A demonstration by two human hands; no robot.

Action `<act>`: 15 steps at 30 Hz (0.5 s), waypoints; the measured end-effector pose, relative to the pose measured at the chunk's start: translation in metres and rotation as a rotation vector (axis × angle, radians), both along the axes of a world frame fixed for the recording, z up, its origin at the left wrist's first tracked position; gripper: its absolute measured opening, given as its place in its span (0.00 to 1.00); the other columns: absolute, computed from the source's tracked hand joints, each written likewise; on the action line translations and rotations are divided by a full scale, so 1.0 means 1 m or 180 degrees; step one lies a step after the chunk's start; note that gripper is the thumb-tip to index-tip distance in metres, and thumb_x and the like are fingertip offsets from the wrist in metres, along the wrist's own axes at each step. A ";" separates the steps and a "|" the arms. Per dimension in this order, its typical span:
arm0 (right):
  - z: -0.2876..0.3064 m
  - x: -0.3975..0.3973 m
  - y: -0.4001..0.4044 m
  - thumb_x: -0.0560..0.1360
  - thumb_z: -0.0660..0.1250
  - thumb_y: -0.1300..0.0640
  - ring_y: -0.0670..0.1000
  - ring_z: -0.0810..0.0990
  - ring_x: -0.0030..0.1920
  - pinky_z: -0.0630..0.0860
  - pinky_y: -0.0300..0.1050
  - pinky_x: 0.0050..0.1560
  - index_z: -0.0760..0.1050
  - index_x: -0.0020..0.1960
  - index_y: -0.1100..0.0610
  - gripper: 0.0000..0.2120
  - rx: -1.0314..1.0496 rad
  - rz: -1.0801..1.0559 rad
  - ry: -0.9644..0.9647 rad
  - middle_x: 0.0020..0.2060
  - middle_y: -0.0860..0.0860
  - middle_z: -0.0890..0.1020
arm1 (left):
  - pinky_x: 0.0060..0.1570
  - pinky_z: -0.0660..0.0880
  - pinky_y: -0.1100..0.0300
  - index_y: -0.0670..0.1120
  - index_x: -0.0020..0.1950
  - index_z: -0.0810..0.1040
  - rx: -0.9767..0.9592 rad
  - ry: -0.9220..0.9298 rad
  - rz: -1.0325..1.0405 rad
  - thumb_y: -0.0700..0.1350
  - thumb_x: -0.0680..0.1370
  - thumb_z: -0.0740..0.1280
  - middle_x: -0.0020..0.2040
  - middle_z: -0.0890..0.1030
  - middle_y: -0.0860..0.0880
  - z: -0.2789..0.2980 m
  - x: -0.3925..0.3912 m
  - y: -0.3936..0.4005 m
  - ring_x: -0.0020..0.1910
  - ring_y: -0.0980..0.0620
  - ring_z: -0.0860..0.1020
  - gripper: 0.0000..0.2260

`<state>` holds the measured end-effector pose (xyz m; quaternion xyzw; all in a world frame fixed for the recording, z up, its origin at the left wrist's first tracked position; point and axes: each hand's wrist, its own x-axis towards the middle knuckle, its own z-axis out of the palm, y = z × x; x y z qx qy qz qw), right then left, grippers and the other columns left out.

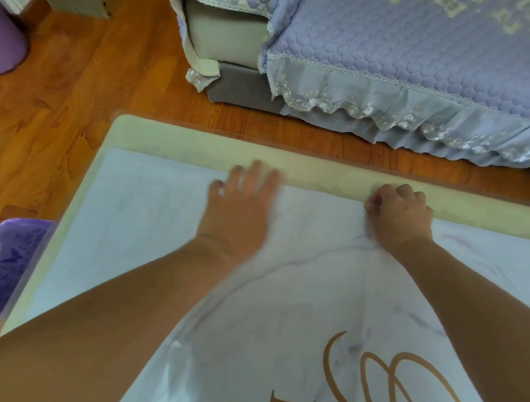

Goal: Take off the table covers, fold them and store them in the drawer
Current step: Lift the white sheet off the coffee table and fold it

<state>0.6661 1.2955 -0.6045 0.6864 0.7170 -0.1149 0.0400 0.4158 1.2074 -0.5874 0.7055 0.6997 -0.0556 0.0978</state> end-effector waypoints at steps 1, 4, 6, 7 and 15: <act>0.000 0.002 -0.001 0.83 0.58 0.49 0.59 0.71 0.55 0.68 0.55 0.59 0.75 0.57 0.55 0.12 0.0066 0.0119 -0.0066 0.53 0.55 0.75 | 0.66 0.66 0.41 0.54 0.80 0.50 -0.0032 -0.0179 -0.0294 0.51 0.82 0.57 0.80 0.55 0.46 0.001 0.025 -0.006 0.75 0.40 0.59 0.28; 0.001 0.018 -0.001 0.81 0.59 0.45 0.57 0.75 0.55 0.66 0.56 0.64 0.74 0.57 0.55 0.14 0.0261 0.0508 -0.0192 0.51 0.53 0.77 | 0.65 0.66 0.39 0.55 0.77 0.56 -0.0445 -0.0001 -0.0542 0.64 0.81 0.55 0.77 0.55 0.44 -0.005 0.083 -0.021 0.74 0.35 0.57 0.27; 0.005 0.046 0.000 0.80 0.61 0.40 0.57 0.76 0.57 0.64 0.57 0.67 0.74 0.57 0.54 0.18 0.0175 0.0519 -0.0273 0.52 0.52 0.79 | 0.64 0.67 0.35 0.53 0.76 0.54 -0.0654 0.0344 -0.0375 0.67 0.80 0.53 0.78 0.52 0.41 -0.006 0.098 -0.023 0.75 0.32 0.55 0.29; 0.006 0.066 -0.001 0.79 0.60 0.39 0.58 0.76 0.57 0.64 0.57 0.68 0.74 0.58 0.54 0.20 0.0132 0.0443 -0.0327 0.52 0.52 0.79 | 0.64 0.67 0.34 0.53 0.76 0.54 -0.0747 0.0467 -0.0291 0.67 0.80 0.52 0.78 0.52 0.40 -0.004 0.103 -0.022 0.75 0.30 0.55 0.30; 0.011 0.263 -0.022 0.78 0.58 0.33 0.61 0.64 0.72 0.52 0.63 0.77 0.67 0.72 0.53 0.31 -0.0088 -0.0524 -0.0722 0.69 0.57 0.71 | 0.69 0.68 0.37 0.54 0.81 0.46 -0.1018 0.0005 -0.0405 0.44 0.79 0.61 0.81 0.45 0.46 0.017 0.208 -0.003 0.79 0.38 0.50 0.35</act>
